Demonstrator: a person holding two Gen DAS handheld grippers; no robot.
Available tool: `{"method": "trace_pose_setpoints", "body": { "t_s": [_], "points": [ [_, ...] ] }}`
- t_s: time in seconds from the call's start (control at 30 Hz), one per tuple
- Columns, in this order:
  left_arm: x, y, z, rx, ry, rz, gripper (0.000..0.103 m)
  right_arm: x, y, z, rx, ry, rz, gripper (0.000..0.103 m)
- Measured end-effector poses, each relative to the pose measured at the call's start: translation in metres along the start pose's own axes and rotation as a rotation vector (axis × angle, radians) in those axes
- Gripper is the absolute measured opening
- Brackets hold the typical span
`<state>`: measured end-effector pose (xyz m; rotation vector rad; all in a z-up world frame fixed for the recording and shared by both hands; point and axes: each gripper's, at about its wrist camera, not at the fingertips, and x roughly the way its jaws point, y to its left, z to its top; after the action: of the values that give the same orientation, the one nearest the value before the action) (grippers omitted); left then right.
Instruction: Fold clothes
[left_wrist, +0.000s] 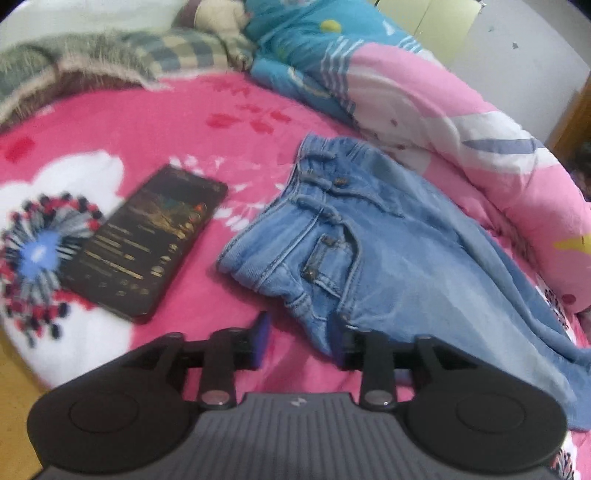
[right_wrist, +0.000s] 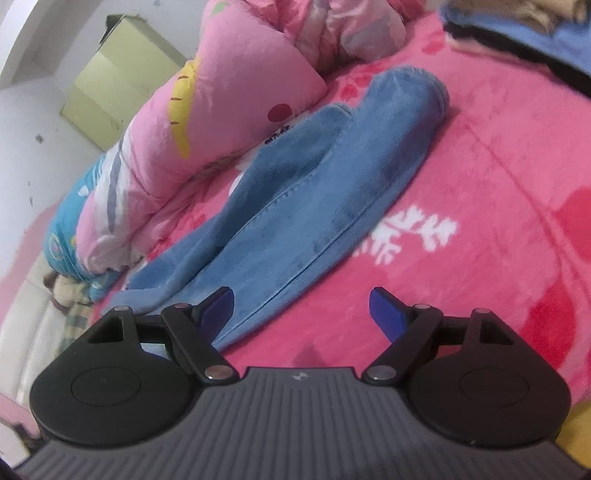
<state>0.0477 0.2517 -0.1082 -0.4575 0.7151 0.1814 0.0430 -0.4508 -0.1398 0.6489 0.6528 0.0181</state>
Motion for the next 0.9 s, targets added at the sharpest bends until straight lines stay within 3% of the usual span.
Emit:
{"method": "trace_pose_setpoints", "body": {
  "t_s": [0.13, 0.2, 0.33, 0.47, 0.6, 0.73, 0.9],
  "points": [
    [-0.034, -0.036, -0.003, 0.067, -0.087, -0.035, 0.052, 0.015, 0.027, 0.006, -0.15, -0.013, -0.017, 0.073],
    [-0.034, -0.067, -0.006, 0.114, -0.087, -0.11, 0.056, 0.025, 0.039, 0.008, -0.203, -0.011, -0.004, 0.071],
    [-0.022, -0.132, -0.019, 0.218, -0.055, -0.259, 0.062, 0.027, 0.028, 0.014, -0.13, -0.029, 0.017, 0.071],
    [0.014, -0.182, -0.043, 0.332, 0.036, -0.318, 0.062, 0.005, -0.019, 0.033, 0.002, -0.079, -0.056, 0.071],
    [0.042, -0.197, -0.059, 0.396, 0.099, -0.26, 0.062, -0.006, -0.058, 0.065, 0.077, -0.132, -0.116, 0.073],
    [0.058, -0.188, -0.064, 0.365, 0.139, -0.206, 0.062, 0.013, -0.081, 0.105, 0.106, -0.172, -0.146, 0.073],
    [0.047, -0.193, -0.063, 0.374, 0.104, -0.155, 0.061, 0.05, -0.108, 0.141, 0.126, -0.184, -0.147, 0.073]
  ]
}}
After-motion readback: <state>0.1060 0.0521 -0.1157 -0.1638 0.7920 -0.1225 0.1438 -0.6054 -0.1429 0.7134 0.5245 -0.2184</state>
